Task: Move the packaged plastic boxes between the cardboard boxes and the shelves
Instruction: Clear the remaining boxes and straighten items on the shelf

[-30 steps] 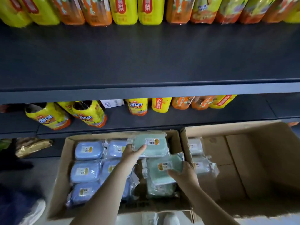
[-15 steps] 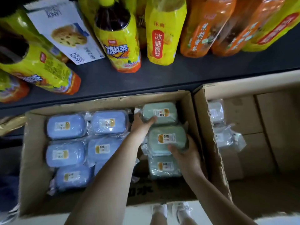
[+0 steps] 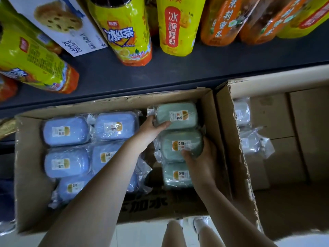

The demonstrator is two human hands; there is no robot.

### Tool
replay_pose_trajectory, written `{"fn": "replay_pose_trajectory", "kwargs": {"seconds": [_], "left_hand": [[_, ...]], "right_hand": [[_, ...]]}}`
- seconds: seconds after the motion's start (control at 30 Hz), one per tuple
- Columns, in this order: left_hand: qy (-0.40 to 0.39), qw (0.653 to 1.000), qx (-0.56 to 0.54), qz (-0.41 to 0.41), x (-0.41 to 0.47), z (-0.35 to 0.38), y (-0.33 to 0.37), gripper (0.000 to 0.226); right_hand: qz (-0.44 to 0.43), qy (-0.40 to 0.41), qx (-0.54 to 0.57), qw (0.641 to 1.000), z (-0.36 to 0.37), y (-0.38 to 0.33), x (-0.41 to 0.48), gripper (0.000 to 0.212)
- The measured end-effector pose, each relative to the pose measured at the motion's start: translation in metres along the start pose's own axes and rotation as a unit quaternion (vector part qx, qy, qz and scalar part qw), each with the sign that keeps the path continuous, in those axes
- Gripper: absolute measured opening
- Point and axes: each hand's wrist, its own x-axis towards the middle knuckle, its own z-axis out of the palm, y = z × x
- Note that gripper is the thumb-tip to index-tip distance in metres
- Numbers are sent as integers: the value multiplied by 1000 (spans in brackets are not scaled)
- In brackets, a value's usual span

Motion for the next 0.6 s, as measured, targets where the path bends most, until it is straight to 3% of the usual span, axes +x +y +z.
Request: {"fn": "replay_pose_trajectory", "kwargs": {"seconds": [0.07, 0.23, 0.4, 0.53, 0.6], "left_hand": [[14, 1000, 10, 11, -2, 2, -4, 63], [55, 998, 29, 29, -4, 8, -6, 55], [106, 983, 140, 61, -5, 10, -4, 54], [116, 974, 188, 52, -10, 8, 0, 71], [105, 972, 205, 52, -16, 4, 4, 67]], "right_hand": [[-39, 4, -39, 998, -1, 1, 2, 74], [-4, -23, 10, 1000, -5, -5, 13, 72], [-2, -23, 3, 1000, -9, -12, 13, 71], [-21, -33, -75, 996, -10, -12, 11, 72], [-24, -46, -110, 993, -15, -15, 11, 77]]}}
